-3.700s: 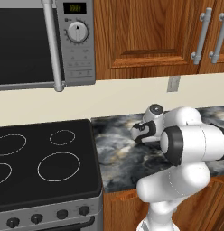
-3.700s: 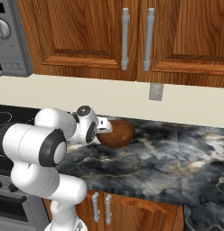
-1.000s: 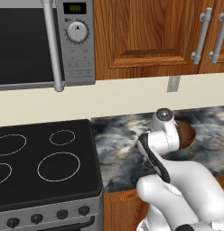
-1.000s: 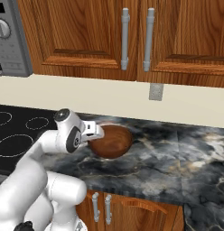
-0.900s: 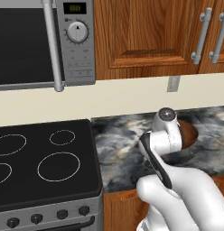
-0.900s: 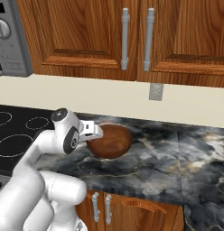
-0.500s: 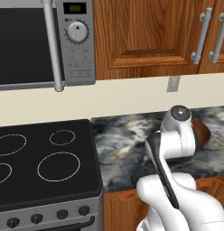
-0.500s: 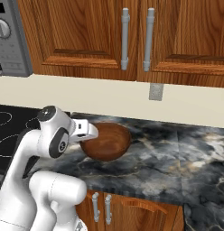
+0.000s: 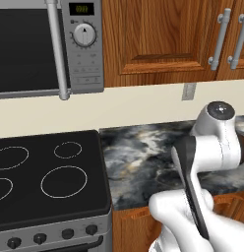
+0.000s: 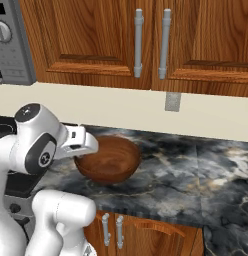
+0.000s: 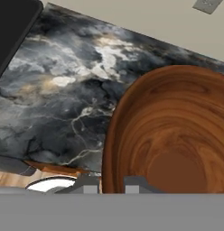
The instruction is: Pick the cup and bowl from the counter and place them on the counter next to the sink.
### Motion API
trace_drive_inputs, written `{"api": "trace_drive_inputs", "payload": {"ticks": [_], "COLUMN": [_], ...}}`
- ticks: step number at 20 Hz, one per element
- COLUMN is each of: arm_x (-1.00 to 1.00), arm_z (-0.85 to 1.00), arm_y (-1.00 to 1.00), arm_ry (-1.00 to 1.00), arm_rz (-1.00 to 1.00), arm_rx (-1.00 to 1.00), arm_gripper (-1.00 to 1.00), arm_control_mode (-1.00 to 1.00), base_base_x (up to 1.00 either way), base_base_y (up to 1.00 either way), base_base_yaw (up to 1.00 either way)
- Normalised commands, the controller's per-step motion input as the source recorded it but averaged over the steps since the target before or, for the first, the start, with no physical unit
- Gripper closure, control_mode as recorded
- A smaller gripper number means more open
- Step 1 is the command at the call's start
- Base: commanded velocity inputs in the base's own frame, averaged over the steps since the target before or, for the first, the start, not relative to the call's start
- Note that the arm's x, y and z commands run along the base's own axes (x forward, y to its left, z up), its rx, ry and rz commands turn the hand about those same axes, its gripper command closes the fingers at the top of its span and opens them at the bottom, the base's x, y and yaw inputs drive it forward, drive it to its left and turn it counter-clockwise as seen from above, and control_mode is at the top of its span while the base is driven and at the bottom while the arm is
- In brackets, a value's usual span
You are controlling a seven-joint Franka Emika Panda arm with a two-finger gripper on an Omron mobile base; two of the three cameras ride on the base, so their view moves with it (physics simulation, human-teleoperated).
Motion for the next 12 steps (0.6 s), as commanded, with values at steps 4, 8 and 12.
{"api": "trace_drive_inputs", "payload": {"ticks": [4,8,12], "arm_x": [-0.77,-0.62,-0.1], "arm_z": [0.03,0.0,0.0], "arm_y": [0.13,0.22,0.03], "arm_ry": [0.0,-0.02,0.0], "arm_rz": [0.0,0.0,0.0], "arm_rx": [0.0,0.0,0.0], "arm_gripper": [1.0,1.0,1.0], "arm_control_mode": [-1.0,-1.0,-1.0], "base_base_x": [0.0,0.0,0.0], "base_base_y": [0.0,0.0,0.0], "base_base_yaw": [0.0,0.0,0.0]}}
